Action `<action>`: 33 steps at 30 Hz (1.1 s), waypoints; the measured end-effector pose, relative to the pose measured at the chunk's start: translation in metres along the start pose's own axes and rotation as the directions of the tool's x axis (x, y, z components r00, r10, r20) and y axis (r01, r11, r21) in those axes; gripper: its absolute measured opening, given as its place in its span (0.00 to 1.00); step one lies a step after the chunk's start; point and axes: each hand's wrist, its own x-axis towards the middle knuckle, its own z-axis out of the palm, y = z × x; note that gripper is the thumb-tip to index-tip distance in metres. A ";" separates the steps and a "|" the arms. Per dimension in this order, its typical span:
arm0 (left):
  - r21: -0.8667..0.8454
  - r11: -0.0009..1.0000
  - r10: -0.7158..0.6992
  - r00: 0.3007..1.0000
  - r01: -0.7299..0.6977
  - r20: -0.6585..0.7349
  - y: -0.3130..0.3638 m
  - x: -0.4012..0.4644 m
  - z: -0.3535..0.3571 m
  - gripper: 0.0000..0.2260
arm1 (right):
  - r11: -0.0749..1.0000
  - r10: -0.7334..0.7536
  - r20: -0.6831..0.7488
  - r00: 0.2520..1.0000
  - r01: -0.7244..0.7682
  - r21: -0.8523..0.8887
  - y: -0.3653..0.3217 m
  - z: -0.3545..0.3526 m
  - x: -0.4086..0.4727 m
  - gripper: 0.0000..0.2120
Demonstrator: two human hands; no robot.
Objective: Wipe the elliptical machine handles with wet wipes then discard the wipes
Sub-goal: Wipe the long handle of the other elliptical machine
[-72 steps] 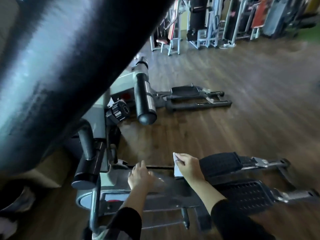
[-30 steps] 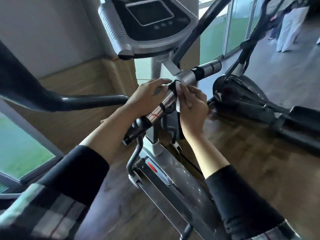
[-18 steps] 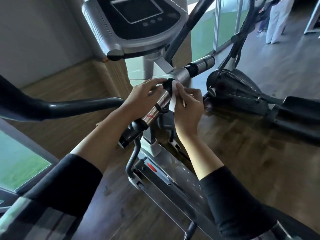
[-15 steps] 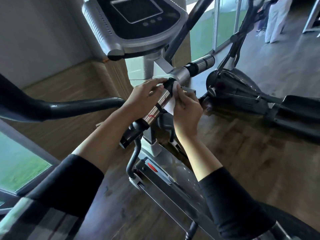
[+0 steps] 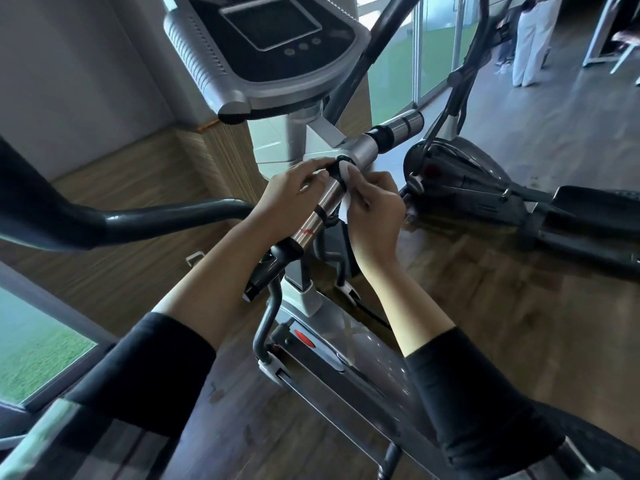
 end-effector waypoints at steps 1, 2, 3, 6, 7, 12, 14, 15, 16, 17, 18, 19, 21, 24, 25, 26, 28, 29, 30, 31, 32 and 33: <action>0.000 1.000 -0.003 1.000 0.003 0.000 0.000 0.000 0.000 0.14 | 0.998 -0.036 -0.001 0.999 0.035 -0.046 -0.002 0.000 0.003 0.08; 0.002 1.000 -0.005 1.000 0.005 0.001 0.000 0.000 0.000 0.14 | 0.994 -0.062 -0.004 0.998 0.061 -0.090 -0.004 0.001 0.007 0.08; 0.006 1.000 -0.004 1.000 0.004 0.001 0.000 0.000 0.000 0.14 | 0.991 -0.068 -0.012 0.998 0.066 -0.116 -0.006 0.001 0.011 0.09; 0.012 1.000 0.000 1.000 0.000 0.000 0.000 -0.001 -0.001 0.14 | 0.993 -0.039 -0.017 0.999 0.037 -0.116 -0.010 0.003 0.017 0.12; 0.008 1.000 0.001 1.000 -0.001 -0.003 -0.001 -0.001 0.000 0.14 | 0.993 -0.033 -0.010 0.999 0.032 -0.113 -0.009 0.002 0.015 0.11; 0.006 1.000 0.005 1.000 -0.005 -0.007 -0.002 -0.002 0.000 0.14 | 0.995 -0.003 -0.013 1.000 0.001 -0.097 -0.007 -0.001 0.008 0.08; 0.008 1.000 0.009 1.000 -0.009 -0.010 0.000 -0.004 -0.001 0.14 | 0.994 0.010 -0.030 0.999 -0.013 -0.109 -0.011 0.000 0.011 0.09; 0.009 1.000 0.015 1.000 -0.015 -0.016 0.001 -0.005 -0.002 0.14 | 0.994 0.021 -0.035 0.999 -0.024 -0.108 -0.013 0.000 0.012 0.09; 0.012 1.000 0.025 0.999 -0.025 -0.026 0.002 -0.007 -0.002 0.14 | 0.995 0.030 -0.041 0.999 -0.034 -0.097 -0.014 0.000 0.011 0.09; 0.017 0.999 0.038 0.998 -0.038 -0.042 0.003 -0.009 -0.003 0.14 | 0.996 0.050 -0.049 0.998 -0.053 -0.065 -0.013 -0.002 0.007 0.09; 0.019 0.998 0.054 0.996 -0.053 -0.065 0.004 -0.011 -0.004 0.14 | 0.996 0.086 -0.060 0.995 -0.087 -0.011 -0.012 -0.004 0.002 0.09; 0.017 0.997 0.070 0.994 -0.069 -0.086 0.004 -0.013 -0.004 0.13 | 0.989 0.144 -0.069 0.987 -0.140 0.052 -0.010 -0.006 -0.006 0.09; 0.015 0.996 0.094 0.989 -0.093 -0.111 0.003 -0.017 -0.005 0.14 | 0.960 0.250 -0.069 0.966 -0.238 0.145 -0.004 -0.007 -0.024 0.09; 0.017 0.994 0.109 0.987 -0.108 -0.115 0.001 -0.023 -0.003 0.14 | 0.887 0.374 -0.026 0.927 -0.349 0.303 0.000 -0.003 -0.043 0.08; 0.023 0.993 0.116 0.986 -0.114 -0.123 0.000 -0.025 -0.002 0.14 | 0.856 0.405 -0.007 0.914 -0.377 0.354 0.000 0.000 -0.045 0.08; 0.031 0.993 0.119 0.984 -0.115 -0.131 0.000 -0.026 -0.001 0.14 | 0.830 0.430 0.003 0.903 -0.397 0.391 0.000 0.002 -0.045 0.09; 0.034 0.995 0.098 0.986 -0.095 -0.135 -0.002 -0.029 -0.001 0.14 | 0.792 0.469 0.000 0.883 -0.420 0.443 0.000 0.005 -0.043 0.10; 0.026 0.997 0.078 0.988 -0.075 -0.131 -0.002 -0.031 0.000 0.14 | 0.778 0.484 -0.012 0.875 -0.424 0.464 -0.001 0.007 -0.041 0.11; 0.016 0.998 0.058 0.990 -0.057 -0.128 -0.001 -0.032 0.000 0.14 | 0.768 0.492 -0.029 0.870 -0.419 0.485 -0.003 0.008 -0.040 0.11; 0.006 0.999 0.047 0.991 -0.046 -0.127 0.000 -0.033 0.000 0.14 | 0.758 0.497 -0.046 0.866 -0.408 0.508 -0.004 0.009 -0.040 0.10; -0.002 0.999 0.042 0.991 -0.043 -0.128 0.000 -0.034 0.001 0.14 | 0.744 0.497 -0.053 0.866 -0.394 0.540 -0.006 0.010 -0.042 0.10; -0.011 0.999 0.039 0.990 -0.041 -0.132 0.001 -0.034 0.001 0.14 | 0.726 0.497 -0.050 0.866 -0.384 0.570 -0.009 0.011 -0.046 0.10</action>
